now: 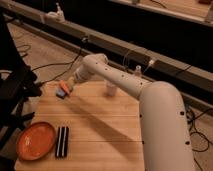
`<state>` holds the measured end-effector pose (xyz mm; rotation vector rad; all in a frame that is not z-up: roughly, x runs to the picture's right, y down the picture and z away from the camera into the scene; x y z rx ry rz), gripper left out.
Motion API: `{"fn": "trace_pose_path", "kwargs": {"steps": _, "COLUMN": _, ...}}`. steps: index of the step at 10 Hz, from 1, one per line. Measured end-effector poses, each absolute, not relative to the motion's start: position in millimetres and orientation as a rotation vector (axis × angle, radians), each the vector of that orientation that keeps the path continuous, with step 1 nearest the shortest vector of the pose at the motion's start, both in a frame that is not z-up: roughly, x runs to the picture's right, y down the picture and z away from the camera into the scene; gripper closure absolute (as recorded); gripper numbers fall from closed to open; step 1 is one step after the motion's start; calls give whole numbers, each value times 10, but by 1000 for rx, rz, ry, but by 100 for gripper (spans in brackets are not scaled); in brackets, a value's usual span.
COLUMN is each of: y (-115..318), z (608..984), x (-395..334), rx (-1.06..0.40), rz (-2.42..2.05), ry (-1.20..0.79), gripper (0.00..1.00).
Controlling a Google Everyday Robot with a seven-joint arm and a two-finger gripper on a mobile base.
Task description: Place the pepper in the ceramic cup
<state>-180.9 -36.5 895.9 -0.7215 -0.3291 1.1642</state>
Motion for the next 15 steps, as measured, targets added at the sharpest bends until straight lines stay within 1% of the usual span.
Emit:
{"fn": "trace_pose_path", "kwargs": {"steps": 4, "y": -493, "z": 9421, "x": -2031, "rx": -699, "rz": 1181, "ry": -375, "gripper": 47}}
{"fn": "trace_pose_path", "kwargs": {"steps": 6, "y": -493, "z": 9497, "x": -2201, "rx": -710, "rz": 1183, "ry": -404, "gripper": 47}}
{"fn": "trace_pose_path", "kwargs": {"steps": 10, "y": -486, "z": 9502, "x": -2195, "rx": -709, "rz": 1181, "ry": -402, "gripper": 47}}
{"fn": "trace_pose_path", "kwargs": {"steps": 15, "y": -299, "z": 9621, "x": -2186, "rx": -724, "rz": 1200, "ry": -338, "gripper": 47}}
